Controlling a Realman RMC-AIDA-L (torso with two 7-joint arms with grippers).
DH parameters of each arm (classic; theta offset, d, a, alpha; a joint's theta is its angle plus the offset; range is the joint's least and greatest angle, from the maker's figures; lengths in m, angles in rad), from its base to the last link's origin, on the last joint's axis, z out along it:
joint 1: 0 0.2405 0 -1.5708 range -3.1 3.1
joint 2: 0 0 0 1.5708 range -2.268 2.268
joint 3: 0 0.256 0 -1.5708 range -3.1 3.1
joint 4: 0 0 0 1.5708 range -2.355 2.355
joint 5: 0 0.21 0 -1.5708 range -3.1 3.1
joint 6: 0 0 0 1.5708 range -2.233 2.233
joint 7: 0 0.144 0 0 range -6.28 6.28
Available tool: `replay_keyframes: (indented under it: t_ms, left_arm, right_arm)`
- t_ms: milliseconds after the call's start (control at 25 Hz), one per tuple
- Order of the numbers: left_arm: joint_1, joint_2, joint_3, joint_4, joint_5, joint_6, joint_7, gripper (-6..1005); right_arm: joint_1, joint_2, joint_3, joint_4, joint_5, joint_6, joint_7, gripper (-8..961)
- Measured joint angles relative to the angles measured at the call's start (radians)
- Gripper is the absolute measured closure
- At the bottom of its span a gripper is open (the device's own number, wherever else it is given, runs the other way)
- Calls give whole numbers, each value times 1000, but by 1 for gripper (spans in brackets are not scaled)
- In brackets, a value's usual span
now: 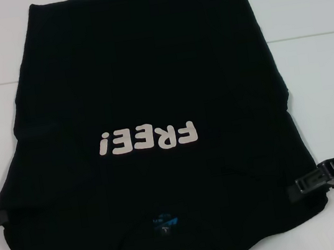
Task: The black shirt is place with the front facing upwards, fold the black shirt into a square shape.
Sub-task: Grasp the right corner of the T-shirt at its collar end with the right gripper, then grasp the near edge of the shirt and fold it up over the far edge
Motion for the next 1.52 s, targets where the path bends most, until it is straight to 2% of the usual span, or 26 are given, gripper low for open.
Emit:
replay_keyframes:
  t_ms: [240, 680, 760, 1000, 1200, 1520]
  left_arm:
    - [0, 0, -1, 0, 0, -4, 3, 988]
    - [-2, 0, -9, 0, 0, -9, 5, 990]
    - [-5, 0, -9, 0, 0, -11, 7, 990]
    - [-11, 0, -9, -1, 0, -12, 12, 988]
    - [-11, 0, -9, -3, 0, -12, 15, 989]
    - [-7, 10, -11, -42, -34, -12, 28, 990]
  right_arm:
    - [0, -5, -26, -6, 0, 8, -8, 128]
    - [12, -10, -42, -7, -1, 12, 0, 354]
    - [13, -11, -49, -7, -1, 13, 1, 569]
    - [13, -11, -62, -5, -2, 18, 5, 802]
    - [13, -12, -71, -7, -3, 19, 13, 873]
    - [8, -35, -71, -7, -3, 7, 14, 876]
